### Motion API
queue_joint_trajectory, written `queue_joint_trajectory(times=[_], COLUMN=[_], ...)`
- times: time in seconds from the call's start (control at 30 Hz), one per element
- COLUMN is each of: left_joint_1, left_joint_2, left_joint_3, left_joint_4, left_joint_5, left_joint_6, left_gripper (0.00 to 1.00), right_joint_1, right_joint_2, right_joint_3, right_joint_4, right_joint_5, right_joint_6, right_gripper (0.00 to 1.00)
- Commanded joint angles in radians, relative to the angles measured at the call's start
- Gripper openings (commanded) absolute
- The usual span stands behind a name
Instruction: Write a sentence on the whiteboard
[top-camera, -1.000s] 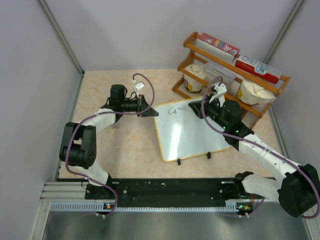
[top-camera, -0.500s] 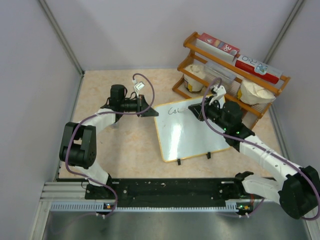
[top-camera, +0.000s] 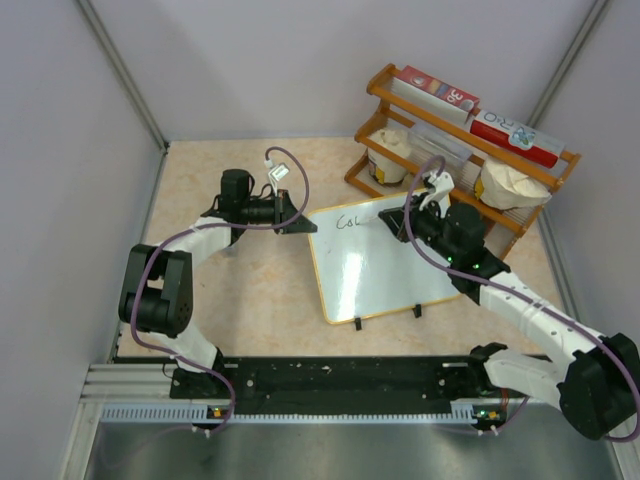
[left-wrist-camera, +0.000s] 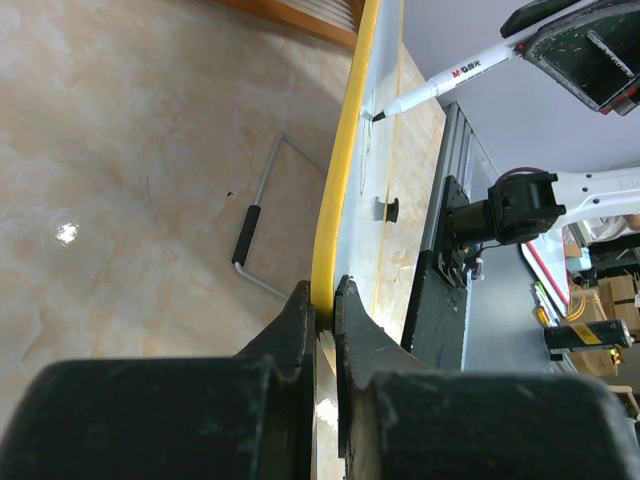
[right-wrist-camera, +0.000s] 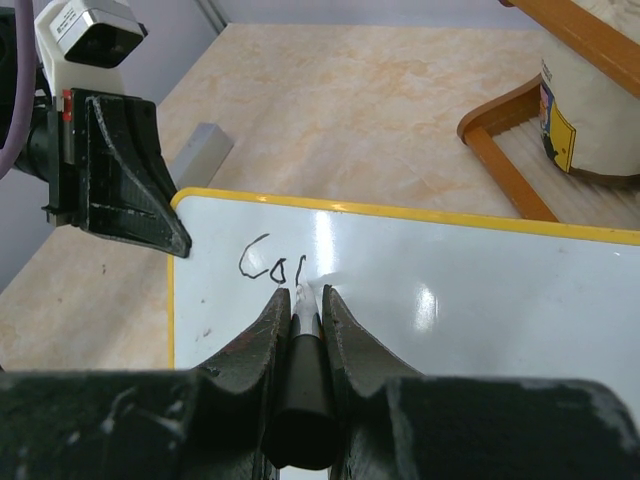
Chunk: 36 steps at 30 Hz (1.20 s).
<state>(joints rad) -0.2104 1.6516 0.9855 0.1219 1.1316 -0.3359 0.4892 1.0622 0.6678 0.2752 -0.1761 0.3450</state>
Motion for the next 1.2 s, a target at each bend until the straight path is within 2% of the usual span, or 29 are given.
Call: queue_joint_trajectory(times=[0.0, 0.4, 1.17], left_joint_1=[-0.034, -0.034, -0.035], left_joint_2=[0.002, 0.002, 0.004], left_joint_3=[-0.013, -0.010, -0.010], left_joint_4=[-0.030, -0.030, -0.036], left_joint_5=[-0.039, -0.036, -0.039], left_joint_6=[0.167, 0.169, 0.172], left_gripper=[0.00, 0.00, 0.00], right_joint_1=[0.006, 0.006, 0.008], right_joint_2=[-0.004, 0.036, 0.001], right_joint_3=[0.012, 0.052, 0.007], right_joint_4=[0.005, 0.022, -0.031], right_joint_5=[0.093, 0.110, 0.058], right_joint_6=[-0.001, 0.020, 0.006], right_gripper=[0.00, 0.00, 0.00])
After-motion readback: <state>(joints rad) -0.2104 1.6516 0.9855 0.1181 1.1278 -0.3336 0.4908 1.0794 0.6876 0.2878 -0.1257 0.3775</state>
